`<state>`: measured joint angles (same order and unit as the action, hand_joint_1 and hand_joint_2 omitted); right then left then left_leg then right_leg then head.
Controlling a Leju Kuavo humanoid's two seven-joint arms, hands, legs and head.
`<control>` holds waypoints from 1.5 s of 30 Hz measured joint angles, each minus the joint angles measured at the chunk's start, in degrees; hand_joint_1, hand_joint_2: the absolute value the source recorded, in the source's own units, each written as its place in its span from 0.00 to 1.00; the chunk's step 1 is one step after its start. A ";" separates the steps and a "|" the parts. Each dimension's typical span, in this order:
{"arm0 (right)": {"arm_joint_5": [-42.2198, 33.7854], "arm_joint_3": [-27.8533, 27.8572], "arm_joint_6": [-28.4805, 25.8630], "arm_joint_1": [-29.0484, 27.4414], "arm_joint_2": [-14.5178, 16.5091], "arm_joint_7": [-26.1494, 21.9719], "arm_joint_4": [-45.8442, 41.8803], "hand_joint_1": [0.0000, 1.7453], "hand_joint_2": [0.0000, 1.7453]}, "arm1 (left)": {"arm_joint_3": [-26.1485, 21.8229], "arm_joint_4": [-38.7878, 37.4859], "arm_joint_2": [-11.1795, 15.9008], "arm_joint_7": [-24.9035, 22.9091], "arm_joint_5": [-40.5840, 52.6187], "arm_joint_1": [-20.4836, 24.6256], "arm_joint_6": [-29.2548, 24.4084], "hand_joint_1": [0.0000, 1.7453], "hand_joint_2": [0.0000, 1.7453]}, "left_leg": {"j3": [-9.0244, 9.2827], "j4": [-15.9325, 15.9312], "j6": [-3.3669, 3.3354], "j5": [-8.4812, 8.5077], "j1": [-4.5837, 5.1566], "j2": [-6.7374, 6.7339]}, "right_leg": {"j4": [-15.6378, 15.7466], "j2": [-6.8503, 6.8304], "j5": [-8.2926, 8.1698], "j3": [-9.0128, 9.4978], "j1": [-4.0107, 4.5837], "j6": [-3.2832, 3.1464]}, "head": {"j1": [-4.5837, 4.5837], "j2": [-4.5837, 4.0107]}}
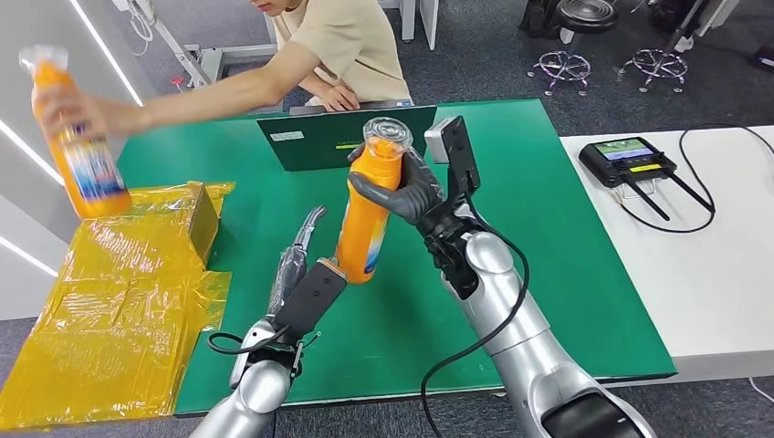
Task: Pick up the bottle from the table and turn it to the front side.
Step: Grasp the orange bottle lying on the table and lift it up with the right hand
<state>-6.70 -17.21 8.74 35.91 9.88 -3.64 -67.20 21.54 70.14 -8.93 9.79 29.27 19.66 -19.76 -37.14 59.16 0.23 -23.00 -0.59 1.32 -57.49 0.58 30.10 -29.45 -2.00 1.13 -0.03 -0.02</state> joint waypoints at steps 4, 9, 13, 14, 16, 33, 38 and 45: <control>-0.99 -1.03 1.52 1.94 1.16 -0.25 1.91 1.00 1.00 | 0.20 -0.66 -0.17 0.00 -1.04 0.14 0.04 0.00 0.00 | 0.00 0.00 0.00 0.00 -0.01 -0.01 | -0.01 0.02 0.00 0.00 0.01 0.00 | 0.00 0.00; -3.00 -2.22 2.49 3.55 1.90 -0.93 3.66 1.00 1.00 | 0.42 -0.62 -0.24 -0.96 -2.13 0.07 0.60 0.00 0.00 | -0.01 0.00 -0.01 0.00 0.00 0.05 | -0.01 -0.05 0.00 0.01 0.00 0.00 | 0.01 0.00; -3.99 -2.78 2.42 3.81 1.90 -0.75 3.87 1.00 1.00 | 0.48 -0.62 -0.25 -1.54 -2.22 0.10 0.80 0.00 1.00 | -0.01 0.00 -0.01 0.01 0.00 0.04 | -0.01 -0.04 0.00 0.01 0.00 0.00 | 0.01 0.00; -4.22 -2.85 2.34 3.83 1.90 -0.61 3.82 1.00 1.00 | 0.49 -0.62 -0.25 -1.61 -2.23 0.11 0.84 0.00 1.00 | -0.01 0.01 -0.01 0.01 0.00 0.04 | -0.01 -0.04 0.00 0.01 0.00 0.00 | 0.01 0.00; -4.69 -2.98 1.92 3.84 1.90 -0.21 3.60 1.00 1.00 | 0.53 -0.62 -0.28 -1.84 -2.26 0.17 1.07 0.22 1.00 | -0.01 0.01 -0.02 0.01 0.00 0.04 | -0.01 -0.05 0.00 0.01 0.00 0.00 | 0.01 0.00; -7.54 -3.96 -0.41 3.75 1.13 1.82 1.15 1.00 1.00 | 1.27 -1.46 -0.62 -4.91 -1.86 2.33 3.52 0.89 1.00 | -0.01 0.03 -0.03 0.02 0.00 0.03 | -0.01 -0.03 0.00 0.00 0.00 0.00 | 0.01 0.00; -7.99 -4.20 -0.43 3.82 0.55 2.28 0.26 1.00 1.00 | 1.57 -2.08 -0.74 -5.39 -2.46 2.64 3.61 0.98 1.00 | -0.01 0.03 -0.03 0.02 0.00 0.03 | -0.01 -0.03 -0.01 0.01 -0.01 0.00 | 0.01 0.00; -9.01 -5.56 -0.34 3.72 0.44 3.32 -1.36 1.00 1.00 | 1.58 -4.68 -0.82 -6.28 -3.27 3.66 3.51 1.00 1.00 | 0.00 0.03 -0.03 0.02 -0.01 0.03 | -0.01 -0.03 -0.01 0.00 0.00 0.00 | 0.01 0.00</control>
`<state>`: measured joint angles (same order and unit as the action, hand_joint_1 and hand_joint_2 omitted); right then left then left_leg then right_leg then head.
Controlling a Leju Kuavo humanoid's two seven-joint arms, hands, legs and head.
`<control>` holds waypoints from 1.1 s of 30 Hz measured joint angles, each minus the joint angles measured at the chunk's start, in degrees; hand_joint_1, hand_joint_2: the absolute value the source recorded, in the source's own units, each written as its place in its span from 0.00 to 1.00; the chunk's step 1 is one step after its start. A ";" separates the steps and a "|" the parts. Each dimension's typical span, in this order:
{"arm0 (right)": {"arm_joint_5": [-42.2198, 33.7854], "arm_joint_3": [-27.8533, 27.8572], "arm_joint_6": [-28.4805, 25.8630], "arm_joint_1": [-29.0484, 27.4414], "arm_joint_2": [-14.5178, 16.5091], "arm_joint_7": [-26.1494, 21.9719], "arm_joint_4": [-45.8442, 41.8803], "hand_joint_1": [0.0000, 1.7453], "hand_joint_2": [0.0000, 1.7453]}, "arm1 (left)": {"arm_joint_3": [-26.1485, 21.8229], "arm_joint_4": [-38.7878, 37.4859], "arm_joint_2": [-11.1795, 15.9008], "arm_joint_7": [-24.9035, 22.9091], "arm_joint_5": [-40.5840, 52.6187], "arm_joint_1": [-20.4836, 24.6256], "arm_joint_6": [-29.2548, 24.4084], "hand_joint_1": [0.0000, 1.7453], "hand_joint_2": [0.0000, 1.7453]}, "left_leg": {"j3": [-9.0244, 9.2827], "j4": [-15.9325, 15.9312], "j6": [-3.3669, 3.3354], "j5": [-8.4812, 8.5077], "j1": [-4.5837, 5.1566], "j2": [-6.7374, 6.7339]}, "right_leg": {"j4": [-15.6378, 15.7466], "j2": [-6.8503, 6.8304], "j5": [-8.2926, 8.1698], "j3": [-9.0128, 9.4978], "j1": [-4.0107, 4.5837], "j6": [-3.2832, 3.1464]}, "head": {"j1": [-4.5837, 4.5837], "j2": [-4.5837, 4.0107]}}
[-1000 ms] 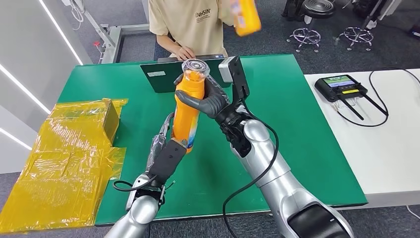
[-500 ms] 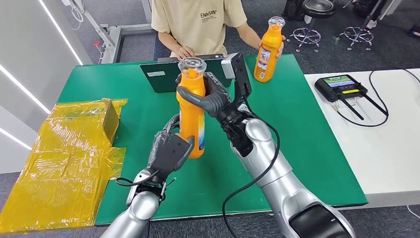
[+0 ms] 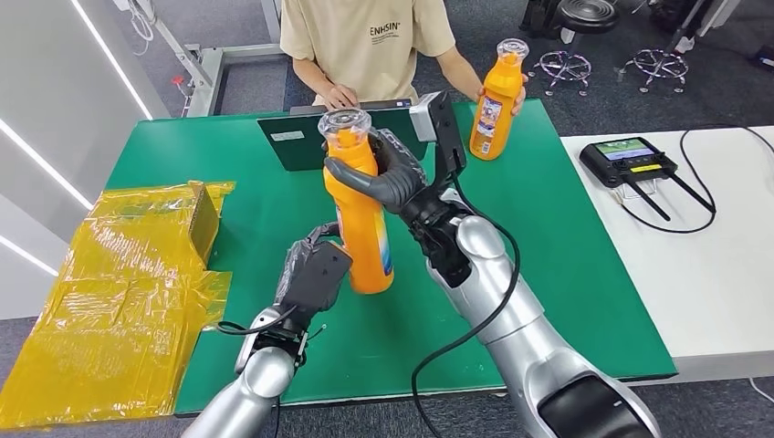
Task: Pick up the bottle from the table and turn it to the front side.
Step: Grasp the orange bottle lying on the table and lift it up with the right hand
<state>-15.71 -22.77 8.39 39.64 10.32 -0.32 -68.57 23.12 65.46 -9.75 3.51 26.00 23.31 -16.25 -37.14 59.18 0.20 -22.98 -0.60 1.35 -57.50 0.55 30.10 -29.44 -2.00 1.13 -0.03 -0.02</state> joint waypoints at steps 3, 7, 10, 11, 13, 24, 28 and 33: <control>-0.04 -0.32 -0.04 -0.08 0.00 0.17 -0.57 1.00 1.00 | 0.00 -0.94 -0.03 0.08 -0.76 0.09 -0.03 0.29 1.00 | 0.00 0.00 0.00 0.00 0.00 0.00 | 0.00 0.00 0.00 0.00 0.00 0.00 | -0.01 0.00; -0.02 -0.38 -0.16 -0.07 -0.07 0.22 -1.12 1.00 1.00 | 0.00 -1.80 -0.18 0.31 -2.79 0.00 0.01 0.00 0.00 | -0.01 0.00 0.00 0.00 0.00 0.00 | 0.00 0.00 0.00 0.00 -0.01 0.00 | 0.00 0.00; -0.01 -0.38 -0.23 -0.07 -0.23 0.28 -1.40 1.00 1.00 | 0.00 -2.35 -0.21 0.32 -4.69 -0.08 -0.01 0.00 0.00 | 0.00 0.00 0.00 0.00 0.01 0.00 | 0.00 0.00 0.00 0.00 -0.01 0.00 | -0.01 0.00; -0.01 -0.38 -0.27 -0.07 -0.27 0.29 -1.46 1.00 1.00 | 0.00 -2.52 -0.21 0.36 -5.11 -0.12 -0.23 0.00 0.00 | 0.00 0.00 0.00 0.00 0.01 0.00 | 0.00 0.00 0.00 0.00 -0.01 0.00 | 0.00 0.00; -0.01 -0.38 -0.36 -0.07 -0.34 0.29 -1.61 1.00 1.00 | 0.00 -2.71 -0.21 0.47 -5.78 -0.26 -1.08 0.00 0.00 | 0.00 0.00 0.00 0.00 0.01 0.00 | 0.00 0.00 0.00 0.01 -0.01 0.00 | 0.01 0.00; -0.62 -1.03 -0.68 0.52 -0.37 -0.33 -0.74 1.00 1.00 | -0.28 -2.77 0.38 1.73 -10.72 -0.96 -4.20 0.00 0.00 | -0.01 -0.01 0.00 0.00 0.00 0.01 | 0.00 -0.02 0.00 0.02 0.00 0.00 | 0.00 0.00; -0.84 -1.57 -0.61 0.68 -0.31 -0.80 -0.04 1.00 1.00 | -0.33 -2.77 0.38 2.51 -11.64 -0.97 -3.97 0.00 0.00 | -0.01 -0.01 0.00 0.00 0.00 0.02 | 0.00 -0.02 0.00 0.02 0.00 0.00 | -0.01 0.00; -0.90 -2.26 -0.33 0.84 0.01 -1.09 0.72 1.00 1.00 | -0.31 -2.77 0.24 3.08 -12.35 -1.00 -3.19 0.00 0.00 | -0.01 -0.01 0.00 0.00 0.01 0.02 | 0.00 -0.02 0.00 0.02 0.00 0.00 | 0.01 0.00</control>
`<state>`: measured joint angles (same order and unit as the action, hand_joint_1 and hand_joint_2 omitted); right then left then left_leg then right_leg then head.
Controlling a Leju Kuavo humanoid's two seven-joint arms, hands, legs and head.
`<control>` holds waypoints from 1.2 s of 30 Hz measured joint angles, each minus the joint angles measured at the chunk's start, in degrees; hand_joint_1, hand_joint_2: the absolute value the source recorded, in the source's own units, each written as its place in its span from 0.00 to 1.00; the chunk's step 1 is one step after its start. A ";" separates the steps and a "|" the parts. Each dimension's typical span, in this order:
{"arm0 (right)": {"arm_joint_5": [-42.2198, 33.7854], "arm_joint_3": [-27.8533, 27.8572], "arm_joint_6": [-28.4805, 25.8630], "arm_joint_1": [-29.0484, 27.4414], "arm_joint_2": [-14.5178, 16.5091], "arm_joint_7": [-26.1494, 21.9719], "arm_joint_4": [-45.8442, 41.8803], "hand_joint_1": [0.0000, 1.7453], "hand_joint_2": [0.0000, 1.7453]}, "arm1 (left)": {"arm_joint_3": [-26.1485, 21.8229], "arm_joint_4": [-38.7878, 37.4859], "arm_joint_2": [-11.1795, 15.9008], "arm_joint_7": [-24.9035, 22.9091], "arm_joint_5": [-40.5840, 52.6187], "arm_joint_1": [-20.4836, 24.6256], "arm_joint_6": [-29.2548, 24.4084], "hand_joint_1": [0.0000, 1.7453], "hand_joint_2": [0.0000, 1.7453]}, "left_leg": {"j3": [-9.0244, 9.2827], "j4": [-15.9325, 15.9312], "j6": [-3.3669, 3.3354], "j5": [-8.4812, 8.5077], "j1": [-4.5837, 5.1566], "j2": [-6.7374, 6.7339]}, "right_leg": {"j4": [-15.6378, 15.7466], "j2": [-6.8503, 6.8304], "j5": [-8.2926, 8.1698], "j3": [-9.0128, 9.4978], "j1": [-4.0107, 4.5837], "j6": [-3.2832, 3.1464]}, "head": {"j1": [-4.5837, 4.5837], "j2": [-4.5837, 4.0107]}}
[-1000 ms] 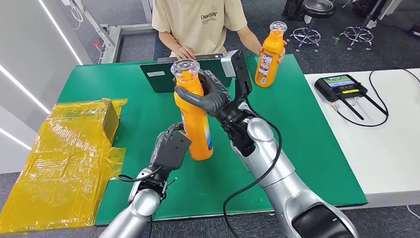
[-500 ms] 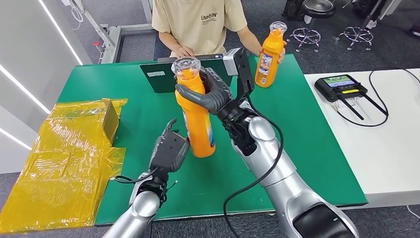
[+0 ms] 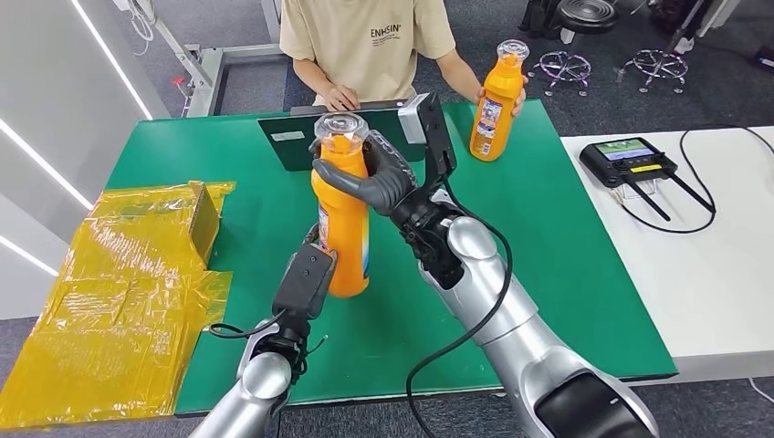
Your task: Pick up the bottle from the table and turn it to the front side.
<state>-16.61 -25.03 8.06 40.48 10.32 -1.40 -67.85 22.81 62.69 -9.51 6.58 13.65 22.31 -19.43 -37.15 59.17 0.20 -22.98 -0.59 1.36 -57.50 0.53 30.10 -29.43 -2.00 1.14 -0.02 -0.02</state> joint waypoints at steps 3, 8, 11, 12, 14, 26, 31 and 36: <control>0.01 -0.51 0.19 0.35 0.33 -0.05 0.48 1.00 1.00 | 0.11 -0.03 -0.34 0.13 -0.13 0.03 0.64 0.00 0.00 | 0.00 0.00 0.00 0.00 0.00 0.00 | 0.00 0.00 0.00 0.00 0.00 0.00 | 0.00 0.00; 0.02 -0.92 0.16 0.98 0.56 -0.07 1.20 1.00 1.00 | 0.47 -0.20 -0.86 0.77 -0.82 0.03 1.41 0.00 0.00 | 0.00 0.00 0.00 0.00 0.00 0.00 | 0.00 0.00 0.00 0.00 0.00 0.00 | -0.01 0.00; 0.02 -0.91 -0.06 1.14 0.56 -0.21 1.58 1.00 1.00 | 0.94 -0.20 -0.91 0.85 -1.00 0.04 1.71 0.00 0.25 | 0.00 0.00 0.00 0.00 0.00 0.00 | 0.00 0.00 0.00 -0.01 0.00 0.00 | 0.00 0.00; 0.02 -0.91 -0.09 1.15 0.56 -0.31 1.68 1.00 1.00 | 1.15 -0.20 -0.90 0.86 -0.95 0.04 1.84 0.00 0.50 | 0.00 0.01 0.00 0.00 0.00 0.00 | 0.00 0.00 0.00 -0.01 0.00 0.00 | 0.00 0.00; 0.03 -0.90 -0.07 1.15 0.56 -0.44 1.77 1.00 1.00 | 1.61 -0.20 -0.89 0.82 -0.65 0.08 2.04 0.00 1.00 | 0.00 0.01 0.00 0.00 0.00 0.00 | 0.00 0.00 0.00 -0.01 0.00 0.00 | 0.00 0.00; 0.09 -0.90 -0.32 1.12 -0.46 -0.32 1.78 1.00 1.00 | 3.60 -0.69 -0.74 0.60 0.45 0.91 2.21 1.00 1.00 | 0.01 0.02 0.00 0.00 0.00 -0.01 | 0.00 0.02 0.00 -0.01 -0.01 0.00 | 0.00 0.00; 0.05 -0.90 -0.59 0.93 -0.81 -0.07 1.78 1.00 1.00 | 4.46 -0.87 -0.74 0.79 0.29 1.24 2.23 1.00 1.00 | 0.01 0.02 0.00 0.00 0.00 -0.01 | 0.00 0.02 0.00 -0.02 -0.01 0.00 | -0.01 0.00; 0.02 -0.90 -0.78 0.60 -0.96 -0.02 1.75 1.00 1.00 | 4.94 -1.09 -0.74 1.23 -0.43 1.40 2.18 1.00 1.00 | 0.01 0.02 0.00 0.00 0.00 -0.02 | 0.00 0.02 0.00 -0.02 -0.01 0.00 | 0.00 0.00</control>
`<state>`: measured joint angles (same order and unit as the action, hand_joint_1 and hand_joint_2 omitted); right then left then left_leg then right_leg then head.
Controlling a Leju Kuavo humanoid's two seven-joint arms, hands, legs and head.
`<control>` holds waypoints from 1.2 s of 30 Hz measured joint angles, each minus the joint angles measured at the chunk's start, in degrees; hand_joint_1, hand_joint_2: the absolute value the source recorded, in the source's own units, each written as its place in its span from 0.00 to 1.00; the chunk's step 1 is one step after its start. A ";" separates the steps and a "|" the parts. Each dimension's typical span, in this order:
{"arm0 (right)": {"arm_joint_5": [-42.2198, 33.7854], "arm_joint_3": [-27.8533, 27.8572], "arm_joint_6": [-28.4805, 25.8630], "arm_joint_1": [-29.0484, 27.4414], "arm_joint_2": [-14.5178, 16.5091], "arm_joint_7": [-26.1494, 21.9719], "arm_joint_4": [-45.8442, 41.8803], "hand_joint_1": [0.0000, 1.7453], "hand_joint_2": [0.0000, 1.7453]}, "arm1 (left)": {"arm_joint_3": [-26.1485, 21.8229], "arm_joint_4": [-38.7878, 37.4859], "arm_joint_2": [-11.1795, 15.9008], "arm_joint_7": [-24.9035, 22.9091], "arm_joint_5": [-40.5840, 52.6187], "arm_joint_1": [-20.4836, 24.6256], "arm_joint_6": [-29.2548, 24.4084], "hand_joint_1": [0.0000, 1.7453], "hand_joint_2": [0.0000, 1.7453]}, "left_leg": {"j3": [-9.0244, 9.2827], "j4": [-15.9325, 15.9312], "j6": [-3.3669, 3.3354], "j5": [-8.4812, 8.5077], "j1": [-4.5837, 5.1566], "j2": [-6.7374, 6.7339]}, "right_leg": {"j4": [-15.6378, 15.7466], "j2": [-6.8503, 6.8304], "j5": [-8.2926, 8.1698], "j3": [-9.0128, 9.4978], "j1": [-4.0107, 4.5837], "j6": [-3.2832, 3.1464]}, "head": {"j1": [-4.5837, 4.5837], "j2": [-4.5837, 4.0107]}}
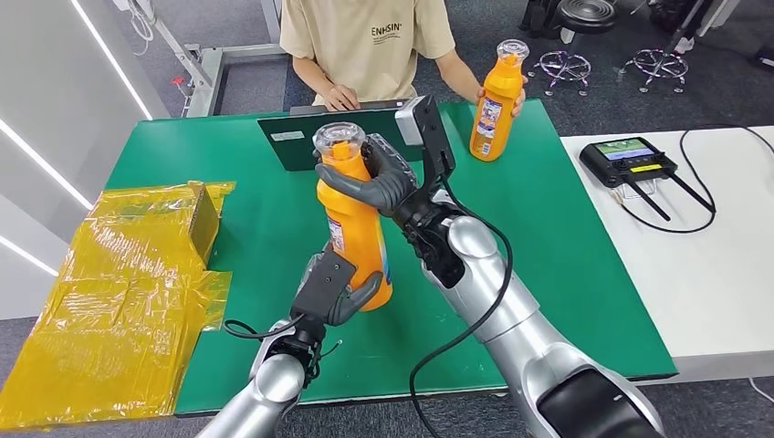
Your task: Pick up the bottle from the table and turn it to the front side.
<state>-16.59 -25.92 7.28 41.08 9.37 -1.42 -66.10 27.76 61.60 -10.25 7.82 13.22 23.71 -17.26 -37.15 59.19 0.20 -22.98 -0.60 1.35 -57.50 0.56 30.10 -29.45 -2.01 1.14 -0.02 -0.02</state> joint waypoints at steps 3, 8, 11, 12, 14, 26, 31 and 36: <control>-0.02 0.00 -0.18 -0.16 -0.16 0.00 -0.05 0.51 0.75 | 0.11 -0.08 0.00 0.12 -0.51 0.09 -0.09 1.00 1.00 | 0.00 0.00 0.00 0.00 0.00 0.00 | 0.00 0.00 0.00 0.00 0.00 0.00 | 0.00 0.00; 0.29 -0.01 -0.81 -0.44 -0.58 0.35 -0.84 0.00 0.00 | 0.18 -0.22 0.08 0.70 -2.36 0.17 -0.93 1.00 1.00 | 0.00 0.00 0.00 0.00 0.00 0.00 | 0.00 0.00 0.00 0.00 0.00 0.00 | 0.00 0.00; 0.72 -0.01 -0.93 -1.20 -1.05 0.86 -2.22 0.00 0.00 | 0.11 -0.22 0.61 1.20 -4.20 0.16 -1.75 1.00 1.00 | 0.00 0.00 0.00 0.00 0.00 0.00 | 0.00 0.00 0.00 0.00 0.00 0.00 | -0.01 0.00; 1.10 0.01 -0.92 -1.63 -1.30 0.93 -2.94 0.00 0.00 | 0.00 -0.21 0.92 1.29 -4.66 0.13 -1.98 1.00 1.00 | 0.00 0.00 0.00 0.00 0.00 0.00 | 0.00 0.00 0.00 0.00 0.00 0.00 | -0.01 0.00; 2.28 0.13 -0.99 -2.72 -2.02 0.96 -4.79 0.00 0.00 | -0.48 -0.14 1.71 1.38 -5.33 0.04 -2.58 1.00 1.00 | 0.00 0.00 0.00 0.00 0.00 0.01 | 0.00 -0.01 0.00 0.00 0.00 0.00 | -0.01 0.00; 14.56 10.50 -4.69 -19.55 -10.38 -1.41 -24.99 0.00 0.00 | -11.86 9.33 6.61 1.78 -4.51 -8.40 -3.66 1.00 1.00 | -0.02 -0.01 -0.02 -0.08 0.01 0.02 | 0.07 -0.03 0.04 0.00 -0.01 0.03 | 0.00 0.00; 14.80 16.53 -6.34 -28.78 -12.79 -3.61 -32.41 0.00 0.00 | -17.29 15.23 7.71 1.75 -4.22 -13.84 -3.38 1.00 1.00 | -0.02 -0.03 0.01 -0.12 0.01 0.01 | 0.08 -0.02 0.06 -0.02 -0.01 0.04 | 0.00 0.00; 15.28 19.52 -8.07 -37.37 -14.26 -5.41 -37.43 0.00 0.00 | -21.98 20.95 8.35 1.43 -3.03 -18.69 -4.25 1.00 1.00 | -0.01 -0.07 0.03 -0.13 -0.01 0.00 | 0.08 -0.02 0.09 -0.01 0.02 0.00 | 0.00 0.00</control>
<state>-1.32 -6.40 -0.79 3.71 -4.90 -6.83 -103.53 5.78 82.54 -1.90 9.24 10.19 5.02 -21.51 -37.16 59.12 0.22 -23.11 -0.60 1.35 -57.42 0.53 30.19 -29.45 -1.99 1.14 -0.02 -0.02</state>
